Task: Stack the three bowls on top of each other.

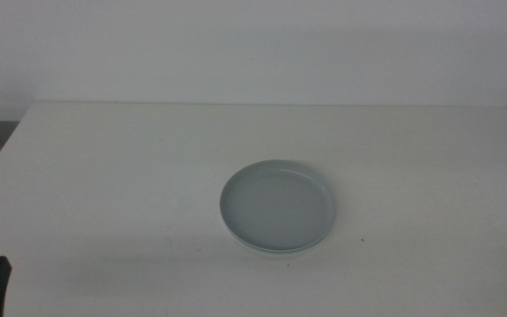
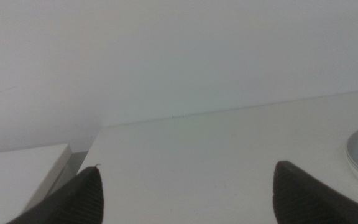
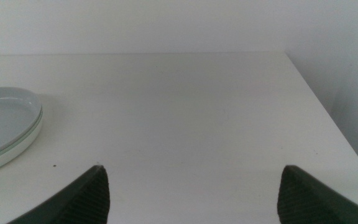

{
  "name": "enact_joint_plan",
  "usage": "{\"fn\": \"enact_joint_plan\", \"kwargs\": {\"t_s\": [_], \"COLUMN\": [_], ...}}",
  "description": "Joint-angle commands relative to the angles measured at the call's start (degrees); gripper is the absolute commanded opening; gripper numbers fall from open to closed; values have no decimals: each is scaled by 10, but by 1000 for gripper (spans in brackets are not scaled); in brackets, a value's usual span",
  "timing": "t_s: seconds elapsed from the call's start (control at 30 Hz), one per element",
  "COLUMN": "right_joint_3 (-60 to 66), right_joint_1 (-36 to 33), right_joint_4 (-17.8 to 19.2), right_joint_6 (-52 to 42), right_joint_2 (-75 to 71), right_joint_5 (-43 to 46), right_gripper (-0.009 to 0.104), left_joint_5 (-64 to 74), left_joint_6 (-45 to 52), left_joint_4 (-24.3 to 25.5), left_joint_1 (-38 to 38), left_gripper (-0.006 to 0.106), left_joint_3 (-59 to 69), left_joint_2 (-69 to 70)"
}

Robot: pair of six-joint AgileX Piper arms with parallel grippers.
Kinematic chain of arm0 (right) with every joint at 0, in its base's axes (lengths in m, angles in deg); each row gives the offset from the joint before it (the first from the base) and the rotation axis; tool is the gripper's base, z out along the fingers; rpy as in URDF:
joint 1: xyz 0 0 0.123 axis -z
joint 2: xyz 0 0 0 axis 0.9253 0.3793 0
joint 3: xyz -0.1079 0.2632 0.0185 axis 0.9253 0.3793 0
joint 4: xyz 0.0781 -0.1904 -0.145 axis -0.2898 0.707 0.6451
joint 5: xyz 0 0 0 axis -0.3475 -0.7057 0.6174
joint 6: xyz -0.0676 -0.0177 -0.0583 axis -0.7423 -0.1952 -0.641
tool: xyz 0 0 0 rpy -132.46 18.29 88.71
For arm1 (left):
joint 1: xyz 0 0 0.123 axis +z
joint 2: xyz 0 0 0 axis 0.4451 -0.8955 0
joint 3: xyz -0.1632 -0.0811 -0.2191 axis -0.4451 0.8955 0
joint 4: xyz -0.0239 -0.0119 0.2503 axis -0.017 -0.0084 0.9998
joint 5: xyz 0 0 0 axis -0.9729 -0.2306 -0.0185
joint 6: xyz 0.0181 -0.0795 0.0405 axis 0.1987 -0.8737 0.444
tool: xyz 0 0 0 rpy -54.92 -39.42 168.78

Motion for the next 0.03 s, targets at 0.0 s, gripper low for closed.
{"fn": "enact_joint_plan", "kwargs": {"t_s": [0.0], "right_joint_3": [2], "right_joint_1": [4], "right_joint_4": [4], "right_joint_6": [-2], "right_joint_2": [-2], "right_joint_5": [4], "right_gripper": [93], "left_joint_5": [-8], "left_joint_6": [0], "left_joint_4": [-1], "left_joint_1": [0], "left_gripper": [94], "left_joint_3": [0], "left_joint_2": [3]}}
